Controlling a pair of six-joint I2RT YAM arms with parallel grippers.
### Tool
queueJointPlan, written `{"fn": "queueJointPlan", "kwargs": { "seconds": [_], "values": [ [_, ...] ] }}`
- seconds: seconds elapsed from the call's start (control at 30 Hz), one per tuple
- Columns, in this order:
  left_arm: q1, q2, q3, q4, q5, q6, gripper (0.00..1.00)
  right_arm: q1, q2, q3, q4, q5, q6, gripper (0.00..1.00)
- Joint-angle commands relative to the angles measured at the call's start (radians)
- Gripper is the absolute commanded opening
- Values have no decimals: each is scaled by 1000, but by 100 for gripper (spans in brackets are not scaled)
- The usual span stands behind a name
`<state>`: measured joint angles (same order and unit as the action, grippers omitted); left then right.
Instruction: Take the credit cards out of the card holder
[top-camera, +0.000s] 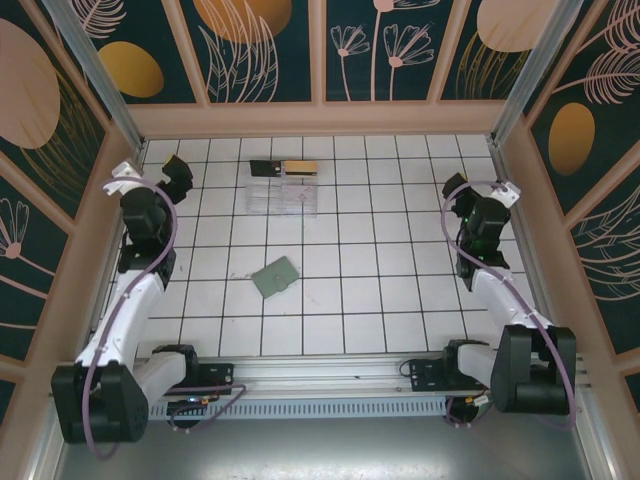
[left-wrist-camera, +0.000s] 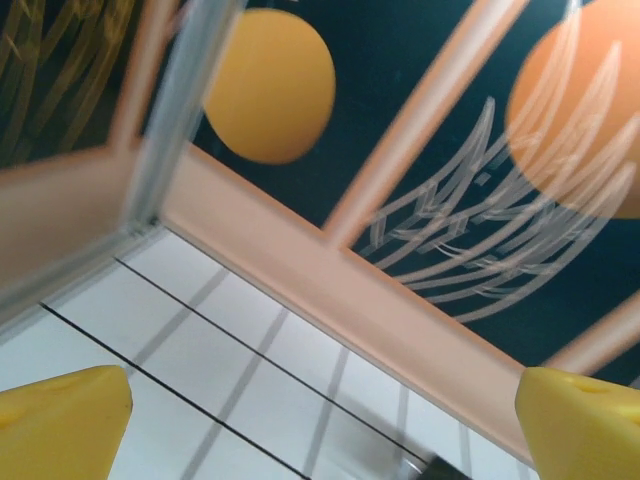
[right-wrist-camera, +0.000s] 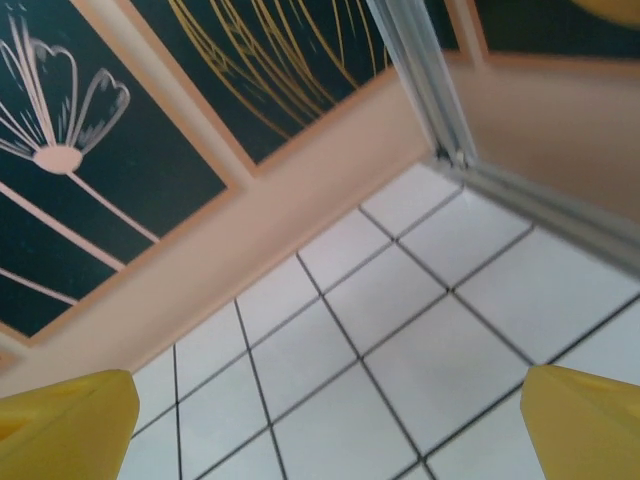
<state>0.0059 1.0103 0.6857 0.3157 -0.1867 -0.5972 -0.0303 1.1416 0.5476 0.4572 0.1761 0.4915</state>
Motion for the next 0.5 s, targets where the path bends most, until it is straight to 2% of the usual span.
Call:
{"fn": "queueJointPlan", "kwargs": {
  "seconds": [0.0,0.1,0.27,0.4,0.47],
  "values": [
    [3,-56,-104,-62,198,-153,99,11,-18,27,-169,-126,94,99],
    [3,-111,-202,-3,287,-183,99,94,-37,34,-187,-154,75,99],
    [-17,-147,-333,92,392,-198,99,324,3,99,-287,-108,36,99],
    [-80,-139,-380,125,412,-176,99,516,58,134,-339,-20,24,99],
    [-136,-114,-395,133,394,-167,99,599,76,126,-321,-20,31,99]
  ]
}}
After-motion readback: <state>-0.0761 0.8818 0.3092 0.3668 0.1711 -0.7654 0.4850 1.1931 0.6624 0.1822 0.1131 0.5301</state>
